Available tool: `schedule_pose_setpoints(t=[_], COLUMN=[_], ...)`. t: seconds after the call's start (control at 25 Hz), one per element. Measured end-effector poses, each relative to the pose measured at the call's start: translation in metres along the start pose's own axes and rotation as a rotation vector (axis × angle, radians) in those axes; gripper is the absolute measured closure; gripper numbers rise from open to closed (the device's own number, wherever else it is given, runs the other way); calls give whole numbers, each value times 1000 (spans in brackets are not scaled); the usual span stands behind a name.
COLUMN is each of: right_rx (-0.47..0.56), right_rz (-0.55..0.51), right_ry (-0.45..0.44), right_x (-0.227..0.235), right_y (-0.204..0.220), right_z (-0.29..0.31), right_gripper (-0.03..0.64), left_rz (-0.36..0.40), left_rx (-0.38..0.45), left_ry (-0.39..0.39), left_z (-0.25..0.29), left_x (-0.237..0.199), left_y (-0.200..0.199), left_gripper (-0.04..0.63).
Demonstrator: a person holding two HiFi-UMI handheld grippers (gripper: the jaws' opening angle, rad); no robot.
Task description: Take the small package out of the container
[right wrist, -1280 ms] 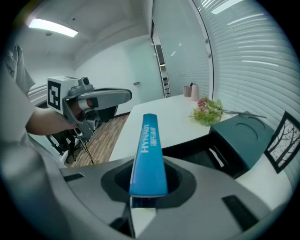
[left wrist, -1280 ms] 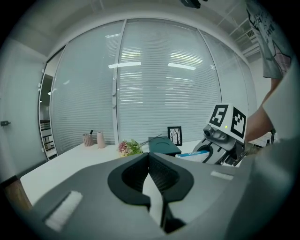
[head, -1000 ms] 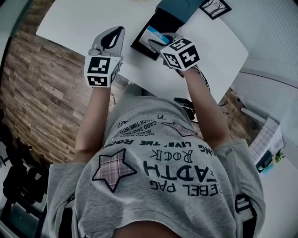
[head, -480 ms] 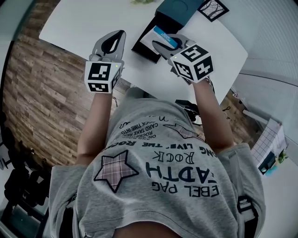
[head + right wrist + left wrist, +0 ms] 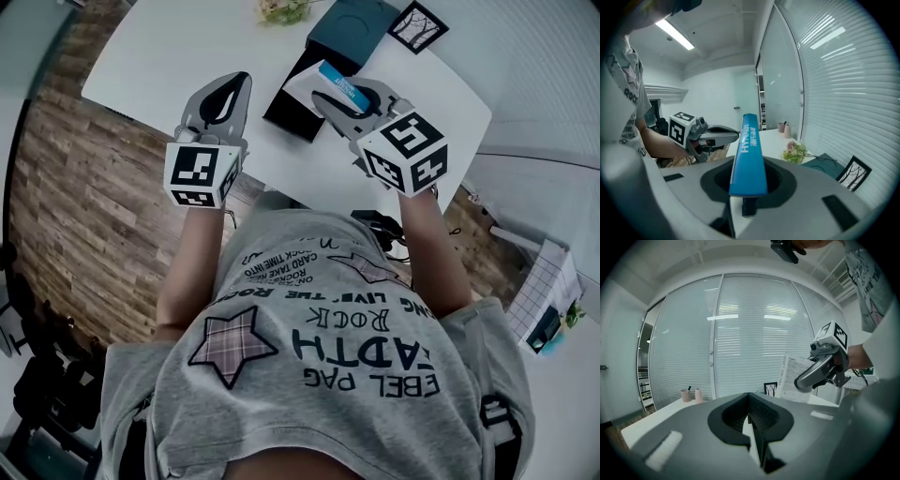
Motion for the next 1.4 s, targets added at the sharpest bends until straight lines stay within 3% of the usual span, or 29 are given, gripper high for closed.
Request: schedule_pose_setpoints(t=[0.8, 1.4], right_rx=[302, 446], right_rz=[-6, -10], right_ry=[187, 288], right_x=[1, 7], right_y=[-47, -59], right_z=[-87, -153], right_gripper=[529, 529], left_rz=[36, 50], left_rx=[106, 140], left_ry=[6, 12], left_z=[-11, -17], left_x=[-11, -4], left_y=[-53, -88], left_gripper=[586, 584])
Point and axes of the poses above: the fingertips, and each gripper's own axes: z forward along the fingers, x to its right, y out of its underside, the point moved 9 cm from there along -z, backward along the fingers, and after that the axes turned 8 degrees about z, right-handed, at the moved point
